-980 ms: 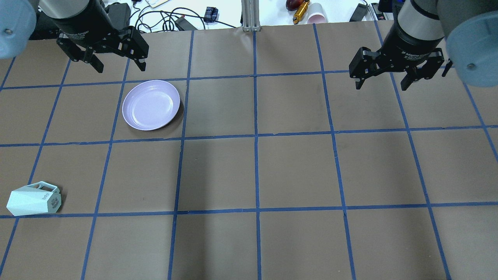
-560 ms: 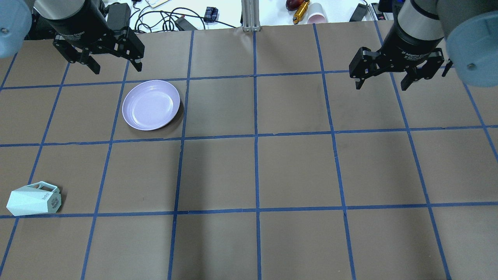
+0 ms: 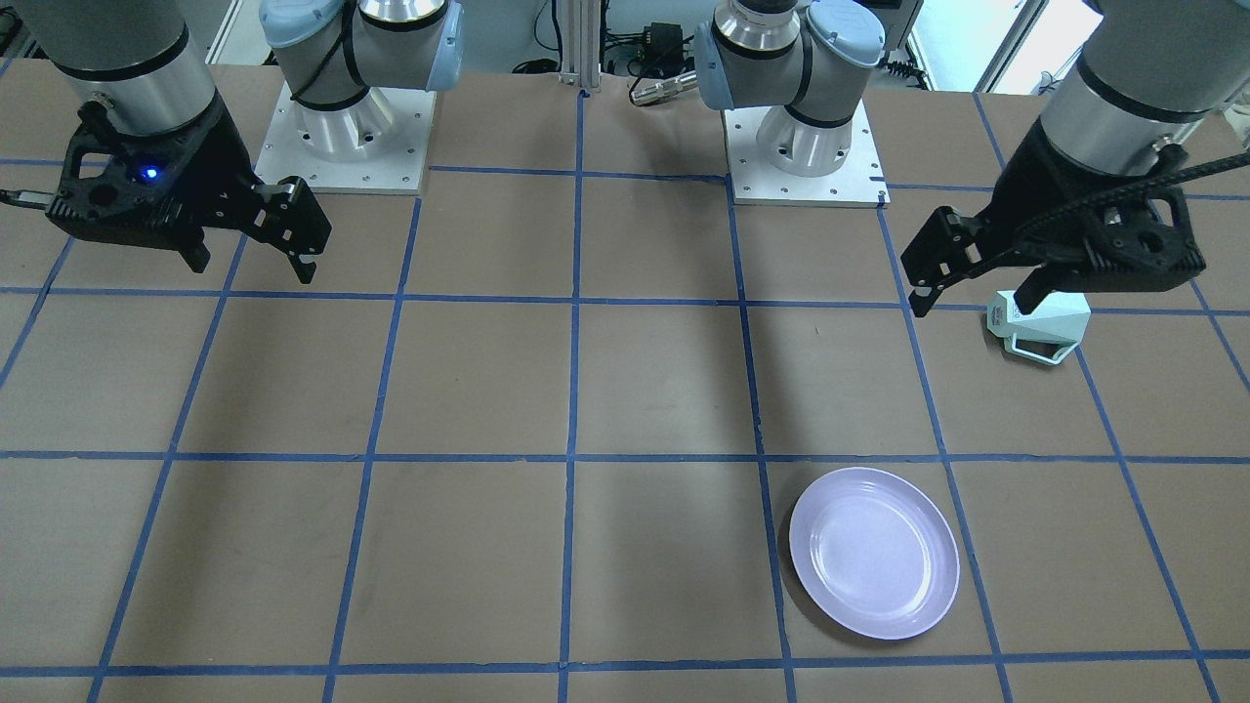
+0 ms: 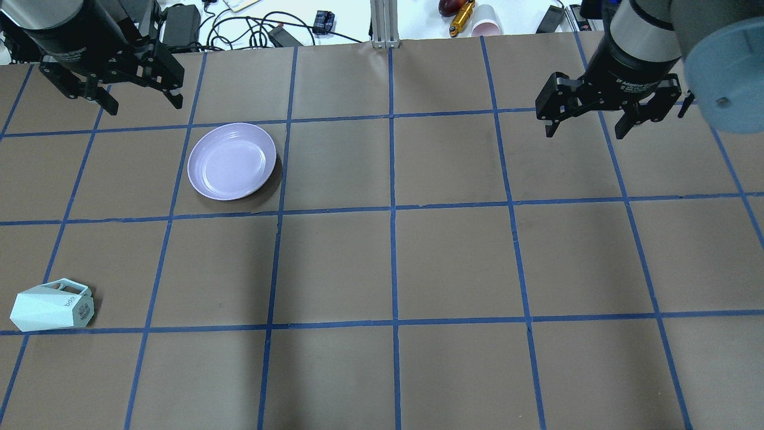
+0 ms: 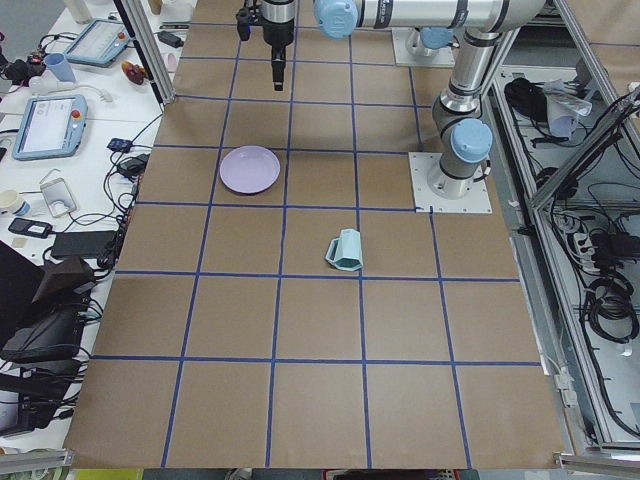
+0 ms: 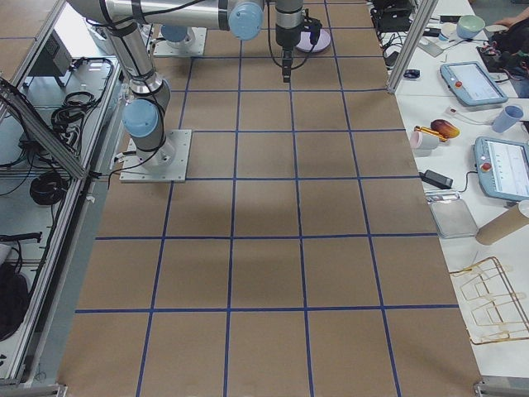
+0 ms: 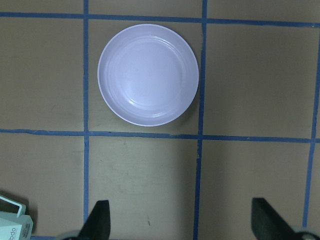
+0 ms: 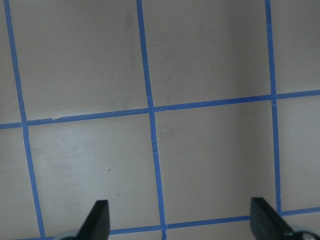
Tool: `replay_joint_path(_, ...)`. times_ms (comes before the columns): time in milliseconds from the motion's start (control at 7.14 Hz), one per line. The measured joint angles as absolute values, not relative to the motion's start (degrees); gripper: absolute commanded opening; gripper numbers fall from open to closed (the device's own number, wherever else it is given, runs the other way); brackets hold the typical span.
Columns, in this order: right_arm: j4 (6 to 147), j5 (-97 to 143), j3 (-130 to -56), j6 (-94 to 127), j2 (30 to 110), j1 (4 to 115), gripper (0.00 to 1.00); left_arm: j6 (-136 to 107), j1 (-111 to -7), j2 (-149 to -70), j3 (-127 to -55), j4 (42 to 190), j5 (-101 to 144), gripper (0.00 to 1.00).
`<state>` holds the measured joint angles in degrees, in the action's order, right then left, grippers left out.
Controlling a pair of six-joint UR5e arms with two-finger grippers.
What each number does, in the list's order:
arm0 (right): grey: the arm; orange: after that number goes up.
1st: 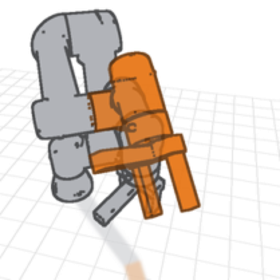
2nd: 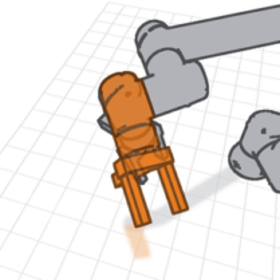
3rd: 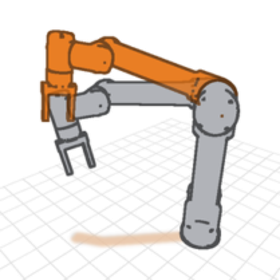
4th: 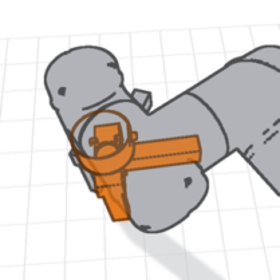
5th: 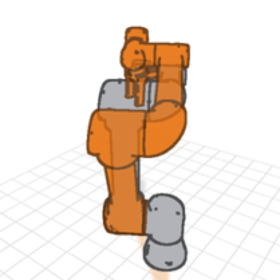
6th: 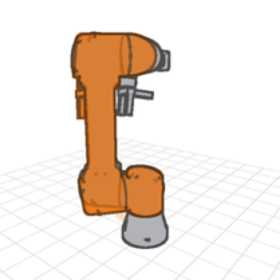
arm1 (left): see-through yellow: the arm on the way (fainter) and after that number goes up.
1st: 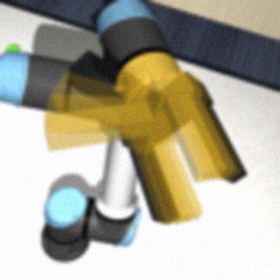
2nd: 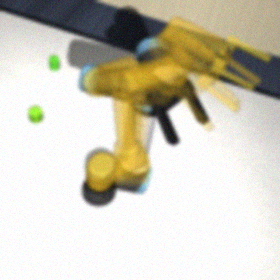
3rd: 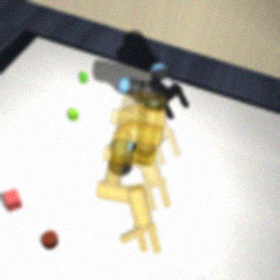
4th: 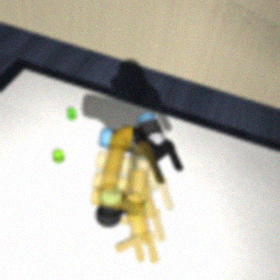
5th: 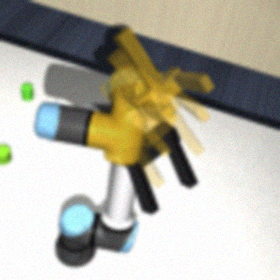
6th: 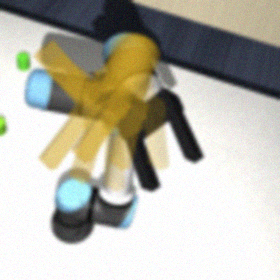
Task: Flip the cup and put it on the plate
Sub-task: 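Move the left gripper outward and down toward the mint-green cup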
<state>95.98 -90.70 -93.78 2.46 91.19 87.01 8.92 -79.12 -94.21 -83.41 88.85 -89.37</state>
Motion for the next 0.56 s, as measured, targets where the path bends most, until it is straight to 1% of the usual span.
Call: replay_joint_path(560,95.98,-90.7,-93.78,2.46,91.2,87.01,1.0,19.94,-69.46,-93.03,-83.28,92.94,-89.43,1.0)
